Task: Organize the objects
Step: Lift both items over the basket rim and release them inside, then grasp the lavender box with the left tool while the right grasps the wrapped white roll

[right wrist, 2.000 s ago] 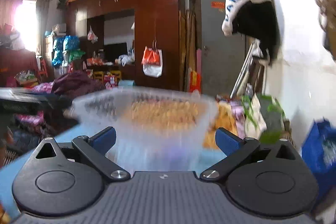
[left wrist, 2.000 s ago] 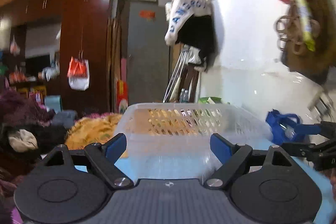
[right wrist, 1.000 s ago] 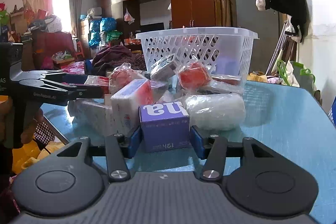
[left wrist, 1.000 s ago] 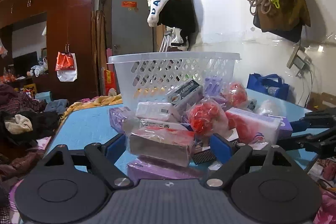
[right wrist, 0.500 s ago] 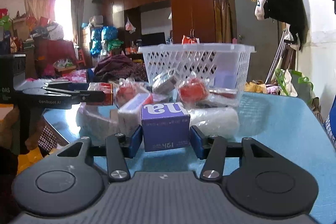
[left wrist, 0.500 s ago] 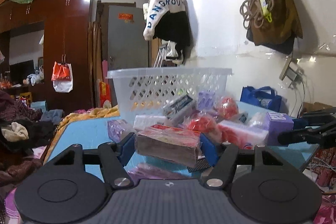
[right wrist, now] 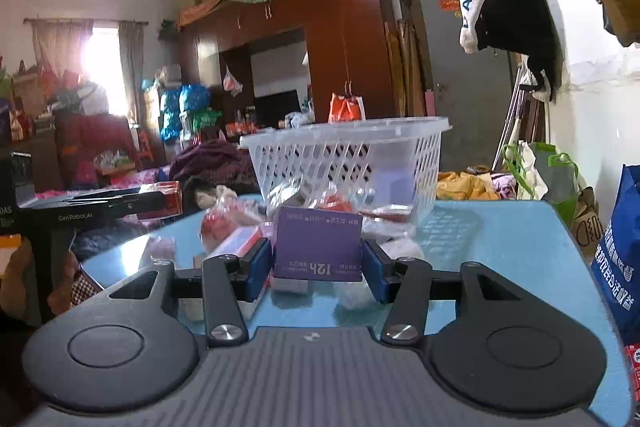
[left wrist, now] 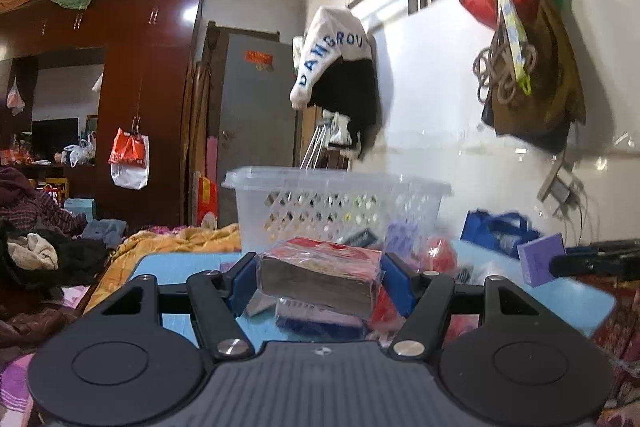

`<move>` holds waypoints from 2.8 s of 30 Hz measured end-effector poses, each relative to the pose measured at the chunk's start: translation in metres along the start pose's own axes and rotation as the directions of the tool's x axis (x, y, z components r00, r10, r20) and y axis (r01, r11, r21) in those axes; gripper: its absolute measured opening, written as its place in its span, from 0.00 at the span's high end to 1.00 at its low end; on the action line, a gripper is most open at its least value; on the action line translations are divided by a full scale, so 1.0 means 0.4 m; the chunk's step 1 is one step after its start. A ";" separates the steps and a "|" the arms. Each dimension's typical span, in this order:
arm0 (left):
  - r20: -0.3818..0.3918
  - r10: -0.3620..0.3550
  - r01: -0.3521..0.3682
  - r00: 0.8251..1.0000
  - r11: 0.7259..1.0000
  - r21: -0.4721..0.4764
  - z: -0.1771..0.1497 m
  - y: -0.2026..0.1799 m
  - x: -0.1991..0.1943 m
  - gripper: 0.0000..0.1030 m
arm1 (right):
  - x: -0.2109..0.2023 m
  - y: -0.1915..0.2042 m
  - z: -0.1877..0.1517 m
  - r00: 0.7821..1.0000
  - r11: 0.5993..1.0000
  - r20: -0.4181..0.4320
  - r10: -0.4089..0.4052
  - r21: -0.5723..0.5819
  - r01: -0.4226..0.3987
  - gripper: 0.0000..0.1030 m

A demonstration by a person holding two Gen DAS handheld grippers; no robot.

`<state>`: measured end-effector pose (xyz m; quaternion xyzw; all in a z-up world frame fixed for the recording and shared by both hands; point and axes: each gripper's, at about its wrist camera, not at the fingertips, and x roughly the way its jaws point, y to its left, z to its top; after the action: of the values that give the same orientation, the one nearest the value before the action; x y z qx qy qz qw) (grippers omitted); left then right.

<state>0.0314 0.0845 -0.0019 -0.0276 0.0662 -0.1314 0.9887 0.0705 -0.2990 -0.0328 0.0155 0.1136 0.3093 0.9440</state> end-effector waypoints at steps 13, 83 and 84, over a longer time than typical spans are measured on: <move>0.039 -0.049 0.050 0.998 0.998 -0.032 0.104 -0.016 0.069 0.33 | 0.060 -0.012 0.096 0.999 1.000 0.050 -0.020 -0.018 0.021 0.48; -0.222 0.033 -0.016 0.974 0.997 0.077 -0.138 0.012 0.040 0.27 | 0.190 0.000 -0.027 0.942 0.975 -0.254 -0.221 -0.056 0.214 0.22; -0.217 0.042 -0.025 0.975 0.996 0.081 -0.136 0.014 0.039 0.27 | 0.185 0.001 -0.027 0.945 0.976 -0.243 -0.218 -0.052 0.212 0.22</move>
<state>0.0403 0.0838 -0.0582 0.0268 0.1696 -0.1194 0.9779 0.1258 -0.2558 -0.0586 -0.0473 0.2275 0.2056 0.9507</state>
